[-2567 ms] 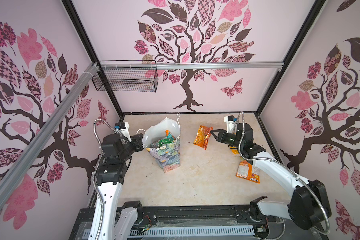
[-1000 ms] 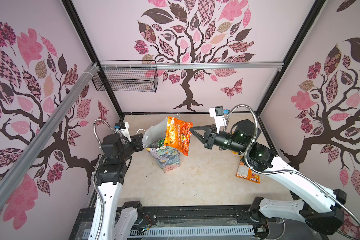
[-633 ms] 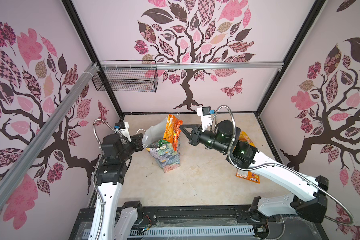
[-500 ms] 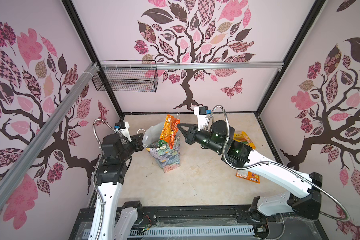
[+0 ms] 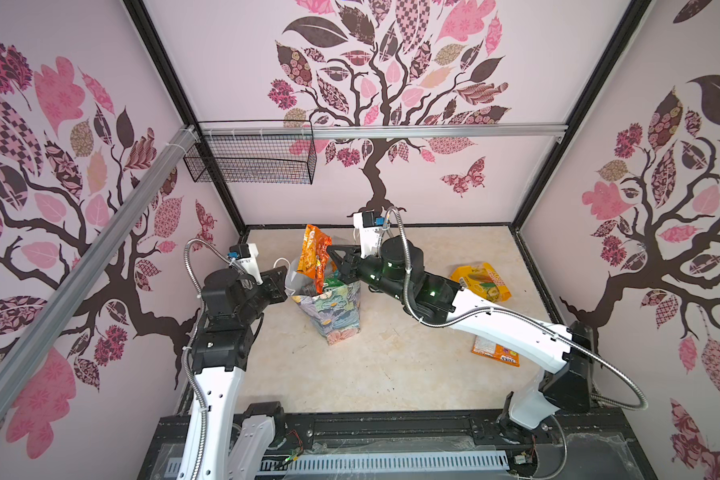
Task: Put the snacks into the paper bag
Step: 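Carry the orange chip bag with the right gripper over the bag opening, then lower the orange chip bag into the bag held by the left gripper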
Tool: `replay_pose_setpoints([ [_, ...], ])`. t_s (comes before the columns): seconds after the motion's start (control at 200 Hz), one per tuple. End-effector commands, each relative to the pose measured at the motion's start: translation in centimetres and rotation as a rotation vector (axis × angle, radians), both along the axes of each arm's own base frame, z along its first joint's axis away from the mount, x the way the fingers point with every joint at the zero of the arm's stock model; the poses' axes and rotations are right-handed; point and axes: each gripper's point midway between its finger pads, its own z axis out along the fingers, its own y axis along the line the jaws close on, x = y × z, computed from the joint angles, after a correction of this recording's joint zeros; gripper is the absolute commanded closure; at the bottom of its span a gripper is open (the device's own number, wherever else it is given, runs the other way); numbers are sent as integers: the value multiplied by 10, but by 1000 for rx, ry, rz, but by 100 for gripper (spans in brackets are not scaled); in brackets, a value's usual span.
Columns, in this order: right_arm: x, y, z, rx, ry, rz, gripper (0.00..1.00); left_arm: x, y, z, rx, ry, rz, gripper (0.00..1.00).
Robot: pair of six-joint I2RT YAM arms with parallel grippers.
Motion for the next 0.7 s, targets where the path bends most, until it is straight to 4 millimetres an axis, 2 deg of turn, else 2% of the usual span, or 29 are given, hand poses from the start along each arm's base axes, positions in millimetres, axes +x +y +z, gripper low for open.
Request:
replay_pose_setpoints([
  [0.0,2,10,3,-15,-4,20,100,-1,1,-1,7,-12,1,100],
  [0.31,5,-5,-8,-63,-1,-38,100,-1,3,-1,13,-11,13,100],
  [0.695,13,5,-28,-116,37,-8,100,0,4,-2,18,-6,18,100],
])
